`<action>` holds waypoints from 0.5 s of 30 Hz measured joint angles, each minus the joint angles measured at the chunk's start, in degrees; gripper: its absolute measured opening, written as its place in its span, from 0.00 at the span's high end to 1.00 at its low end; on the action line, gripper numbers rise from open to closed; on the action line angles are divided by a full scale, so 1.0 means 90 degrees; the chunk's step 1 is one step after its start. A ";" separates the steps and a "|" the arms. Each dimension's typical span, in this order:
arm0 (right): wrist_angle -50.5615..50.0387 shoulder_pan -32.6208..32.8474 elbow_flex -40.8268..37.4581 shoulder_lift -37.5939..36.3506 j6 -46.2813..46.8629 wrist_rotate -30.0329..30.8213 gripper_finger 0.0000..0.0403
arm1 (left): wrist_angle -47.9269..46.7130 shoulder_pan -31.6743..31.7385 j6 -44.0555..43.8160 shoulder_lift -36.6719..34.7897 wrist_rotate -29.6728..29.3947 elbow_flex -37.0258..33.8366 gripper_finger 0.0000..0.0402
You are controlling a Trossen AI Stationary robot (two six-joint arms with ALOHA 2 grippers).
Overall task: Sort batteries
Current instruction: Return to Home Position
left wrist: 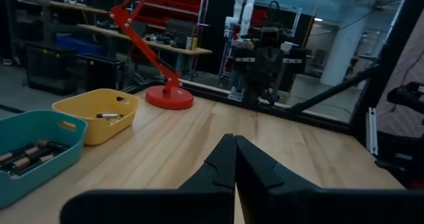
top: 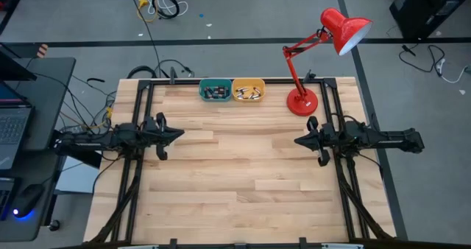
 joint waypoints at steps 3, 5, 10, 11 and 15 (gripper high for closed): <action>-0.0020 0.0000 0.0000 0.0000 -0.0112 0.0002 1.00 | 0.0016 -0.0103 0.0040 0.0000 -0.0149 0.0000 0.97; -0.0020 0.0000 0.0000 0.0000 -0.0164 0.0002 1.00 | 0.0017 -0.0116 0.0014 0.0010 -0.0171 0.0000 0.97; 0.0042 0.0000 0.0000 0.0000 -0.0112 0.0000 0.99 | 0.0005 -0.0115 0.0019 0.0026 -0.0130 0.0000 0.97; 0.0045 0.0000 0.0000 0.0000 -0.0122 0.0000 0.99 | 0.0000 -0.0114 0.0018 0.0032 -0.0097 0.0000 0.97; 0.0046 0.0000 0.0000 0.0000 -0.0127 0.0000 1.00 | 0.0083 -0.0114 0.0004 0.0032 -0.0076 -0.0002 0.97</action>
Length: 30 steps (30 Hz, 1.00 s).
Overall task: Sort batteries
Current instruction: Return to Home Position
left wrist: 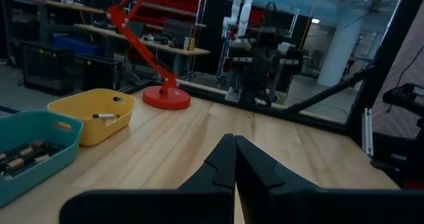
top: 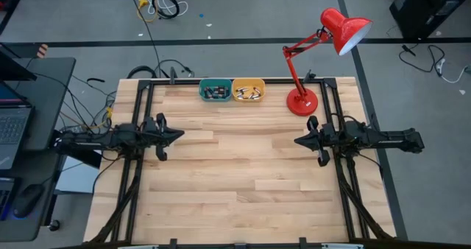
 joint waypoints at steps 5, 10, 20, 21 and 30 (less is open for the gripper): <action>0.0002 0.0000 0.0000 0.0000 0.0001 0.0000 0.99 | 0.0357 0.0000 -0.0003 -0.0002 0.0000 0.0000 0.97; 0.0002 0.0000 0.0000 0.0000 -0.0001 0.0000 0.99 | 0.0410 0.0000 -0.0005 -0.0002 0.0000 -0.0002 0.97; 0.0002 0.0000 0.0000 0.0000 -0.0001 0.0000 0.99 | 0.0429 0.0000 -0.0005 -0.0002 0.0002 -0.0002 0.97; 0.0002 0.0000 0.0000 0.0000 -0.0001 0.0000 0.99 | 0.0429 0.0000 -0.0007 -0.0002 0.0002 -0.0002 0.97; 0.0002 0.0000 0.0000 0.0000 -0.0001 0.0000 1.00 | 0.0434 0.0000 -0.0007 -0.0002 0.0005 -0.0002 0.97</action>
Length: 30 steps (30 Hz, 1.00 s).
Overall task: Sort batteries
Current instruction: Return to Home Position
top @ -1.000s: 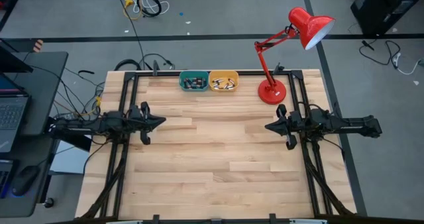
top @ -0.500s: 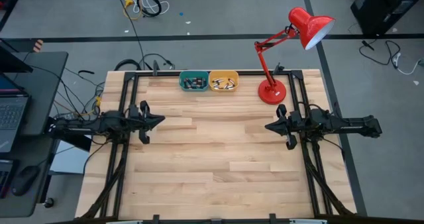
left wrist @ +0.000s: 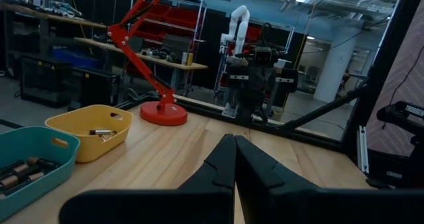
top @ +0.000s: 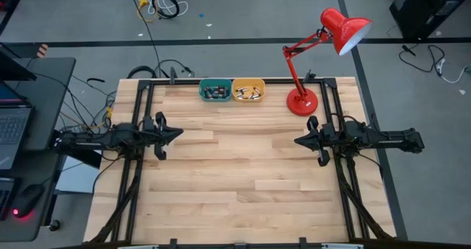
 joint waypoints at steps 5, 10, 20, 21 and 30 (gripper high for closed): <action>0.0000 0.0000 0.0000 0.0000 0.0000 0.0000 1.00 | 0.0000 0.0000 0.0000 0.0000 0.0000 0.0000 0.97; 0.0000 0.0000 0.0000 0.0000 0.0002 0.0000 0.99 | 0.0002 0.0000 0.0000 0.0000 0.0000 0.0000 0.97; 0.0000 0.0000 0.0000 0.0000 0.0002 0.0000 1.00 | 0.0002 0.0000 0.0000 0.0000 0.0000 -0.0002 0.95; 0.0000 0.0000 0.0000 0.0000 0.0001 0.0000 1.00 | 0.0002 0.0000 0.0000 0.0000 0.0000 -0.0002 0.95; 0.0000 0.0000 0.0000 0.0000 0.0002 0.0000 0.99 | 0.0004 0.0000 0.0000 0.0000 0.0003 -0.0002 0.95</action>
